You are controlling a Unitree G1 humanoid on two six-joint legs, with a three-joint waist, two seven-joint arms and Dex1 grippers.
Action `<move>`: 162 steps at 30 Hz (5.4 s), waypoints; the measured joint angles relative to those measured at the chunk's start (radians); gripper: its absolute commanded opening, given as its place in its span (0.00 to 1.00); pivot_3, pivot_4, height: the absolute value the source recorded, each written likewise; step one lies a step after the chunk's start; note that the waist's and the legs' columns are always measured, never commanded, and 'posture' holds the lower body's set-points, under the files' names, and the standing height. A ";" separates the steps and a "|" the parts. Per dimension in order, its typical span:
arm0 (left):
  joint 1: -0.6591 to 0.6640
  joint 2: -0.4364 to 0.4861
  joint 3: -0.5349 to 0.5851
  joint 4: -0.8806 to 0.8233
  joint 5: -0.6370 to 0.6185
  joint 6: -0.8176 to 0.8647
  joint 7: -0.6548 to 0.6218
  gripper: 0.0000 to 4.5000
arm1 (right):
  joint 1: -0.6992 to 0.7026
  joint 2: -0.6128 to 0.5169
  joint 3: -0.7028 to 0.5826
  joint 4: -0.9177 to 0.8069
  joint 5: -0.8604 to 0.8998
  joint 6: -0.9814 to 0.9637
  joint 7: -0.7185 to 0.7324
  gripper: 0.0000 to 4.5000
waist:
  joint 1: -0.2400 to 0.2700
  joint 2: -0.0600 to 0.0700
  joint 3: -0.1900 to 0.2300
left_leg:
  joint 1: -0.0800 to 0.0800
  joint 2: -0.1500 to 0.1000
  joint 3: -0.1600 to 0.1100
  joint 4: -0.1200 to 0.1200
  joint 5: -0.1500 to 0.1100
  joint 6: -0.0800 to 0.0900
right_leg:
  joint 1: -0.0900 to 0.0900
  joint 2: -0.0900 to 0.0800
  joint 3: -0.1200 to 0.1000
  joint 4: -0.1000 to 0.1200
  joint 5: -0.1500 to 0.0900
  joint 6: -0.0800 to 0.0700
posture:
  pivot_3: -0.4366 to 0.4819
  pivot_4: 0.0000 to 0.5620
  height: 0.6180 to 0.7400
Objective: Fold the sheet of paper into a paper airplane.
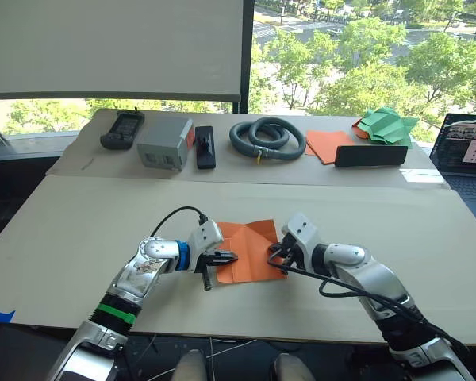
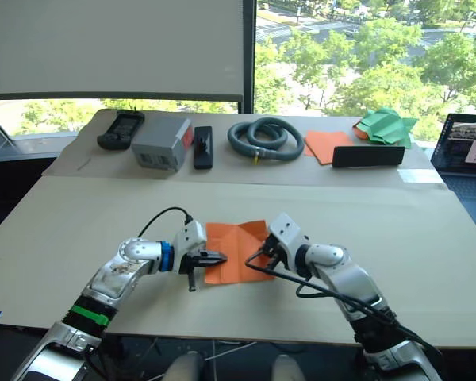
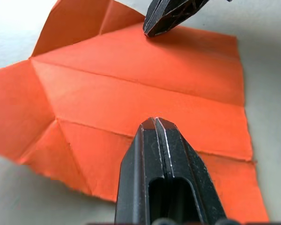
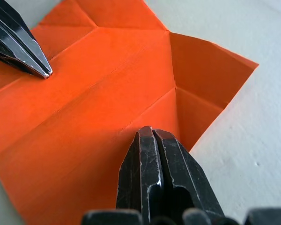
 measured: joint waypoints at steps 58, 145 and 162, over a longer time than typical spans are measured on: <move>-0.015 0.045 0.041 0.044 0.019 -0.026 -0.052 0.00 | 0.080 0.039 0.198 -0.126 -0.402 -0.205 -0.118 0.00 | -0.019 0.003 -0.004 | 0.000 0.000 0.000 -0.001 0.000 0.000 | -0.003 -0.001 0.000 0.000 0.000 0.000 | 0.48 0.27 0.79; -0.330 -0.115 -0.065 0.480 0.228 -0.293 -0.104 0.00 | -0.084 0.262 0.097 0.109 -0.290 -0.030 -0.033 0.01 | -0.016 0.000 -0.011 | 0.004 0.001 0.000 0.001 0.000 0.001 | -0.001 0.002 -0.001 0.013 -0.002 -0.001 | 0.48 0.27 0.79; -0.328 -0.110 -0.079 0.481 0.237 -0.295 -0.105 0.00 | -0.005 0.180 0.160 -0.022 -0.331 0.020 -0.031 0.01 | -0.016 -0.004 -0.023 | 0.005 0.001 0.000 0.001 0.000 0.000 | 0.000 0.001 -0.001 0.013 -0.004 -0.001 | 0.48 0.27 0.79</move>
